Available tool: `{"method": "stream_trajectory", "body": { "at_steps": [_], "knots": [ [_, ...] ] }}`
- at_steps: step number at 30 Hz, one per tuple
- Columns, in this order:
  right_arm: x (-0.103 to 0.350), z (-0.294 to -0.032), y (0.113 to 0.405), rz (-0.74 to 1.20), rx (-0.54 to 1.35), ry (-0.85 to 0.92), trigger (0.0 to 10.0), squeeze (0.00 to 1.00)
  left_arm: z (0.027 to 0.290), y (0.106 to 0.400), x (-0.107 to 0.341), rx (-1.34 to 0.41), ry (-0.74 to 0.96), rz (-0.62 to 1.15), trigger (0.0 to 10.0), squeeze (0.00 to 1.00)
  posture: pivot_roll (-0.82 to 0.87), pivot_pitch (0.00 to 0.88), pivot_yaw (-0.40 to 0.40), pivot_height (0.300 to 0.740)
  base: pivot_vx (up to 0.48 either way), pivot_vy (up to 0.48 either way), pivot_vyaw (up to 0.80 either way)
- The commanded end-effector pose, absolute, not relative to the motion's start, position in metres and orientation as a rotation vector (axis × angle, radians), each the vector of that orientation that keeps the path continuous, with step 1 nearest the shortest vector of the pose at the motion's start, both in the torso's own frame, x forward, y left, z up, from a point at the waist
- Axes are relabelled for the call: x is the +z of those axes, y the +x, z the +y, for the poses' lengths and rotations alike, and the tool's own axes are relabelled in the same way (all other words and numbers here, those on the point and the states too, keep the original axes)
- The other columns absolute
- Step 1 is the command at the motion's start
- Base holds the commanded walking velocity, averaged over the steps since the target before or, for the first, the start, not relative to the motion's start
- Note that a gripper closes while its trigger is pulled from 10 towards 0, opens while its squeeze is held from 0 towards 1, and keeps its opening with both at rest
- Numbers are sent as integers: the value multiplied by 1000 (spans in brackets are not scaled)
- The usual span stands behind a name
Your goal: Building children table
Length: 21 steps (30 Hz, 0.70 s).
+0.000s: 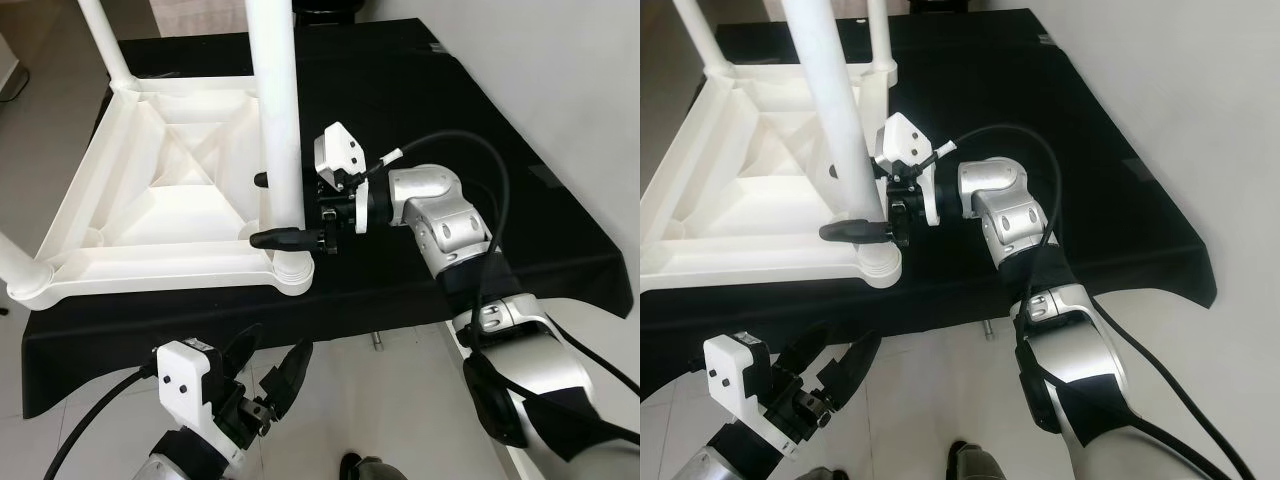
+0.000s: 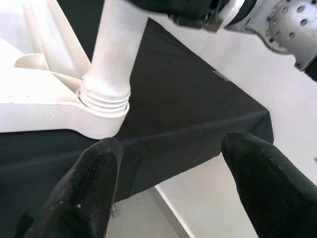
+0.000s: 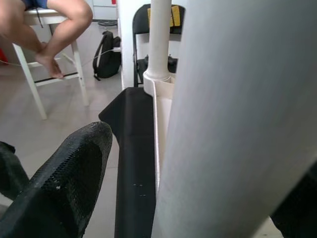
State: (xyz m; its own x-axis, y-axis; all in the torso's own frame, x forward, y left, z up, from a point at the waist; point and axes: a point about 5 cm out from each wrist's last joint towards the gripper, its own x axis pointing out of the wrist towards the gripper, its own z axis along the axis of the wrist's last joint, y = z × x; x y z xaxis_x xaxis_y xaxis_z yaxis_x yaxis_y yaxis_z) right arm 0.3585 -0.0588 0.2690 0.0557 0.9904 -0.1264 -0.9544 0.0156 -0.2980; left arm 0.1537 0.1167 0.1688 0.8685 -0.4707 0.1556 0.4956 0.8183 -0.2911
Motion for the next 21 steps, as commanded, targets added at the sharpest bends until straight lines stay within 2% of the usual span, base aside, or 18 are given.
{"method": "stream_trajectory", "body": {
  "at_steps": [1,2,3,5,6,7,15,19,21],
  "knots": [
    [272,-58,360,-133,1540,-336,10000,0,116,150,170,-530,-318,-67,10000,0,78,216,-46,740,0,0,0],
    [272,-58,360,-133,1540,-336,10000,0,116,150,170,-530,-318,-67,10000,0,78,216,-46,740,0,0,0],
    [269,-61,362,-108,1540,-327,6824,0,117,148,171,-522,-292,-71,10000,0,78,220,-47,740,0,0,0],
    [269,-61,362,-108,1540,-327,6824,0,117,148,171,-522,-292,-71,10000,0,78,220,-47,740,0,0,0],
    [266,-64,365,-87,1535,-326,3216,0,120,147,172,-493,-245,-77,10000,0,75,219,-50,740,0,0,0],
    [259,-75,371,-61,1511,-323,0,0,126,140,176,-387,-122,-97,10000,0,76,221,-49,740,0,0,0],
    [253,-88,374,-53,1478,-323,0,0,128,132,179,-320,-49,-106,10000,0,67,221,-45,740,0,0,0],
    [250,-104,377,-60,1394,-303,0,0,126,125,179,-300,-31,-101,10000,0,44,215,-41,740,0,0,0],
    [246,-119,380,-74,1285,-278,0,0,125,120,177,-282,-28,-95,10000,0,33,212,-43,740,0,0,0]
  ]
}}
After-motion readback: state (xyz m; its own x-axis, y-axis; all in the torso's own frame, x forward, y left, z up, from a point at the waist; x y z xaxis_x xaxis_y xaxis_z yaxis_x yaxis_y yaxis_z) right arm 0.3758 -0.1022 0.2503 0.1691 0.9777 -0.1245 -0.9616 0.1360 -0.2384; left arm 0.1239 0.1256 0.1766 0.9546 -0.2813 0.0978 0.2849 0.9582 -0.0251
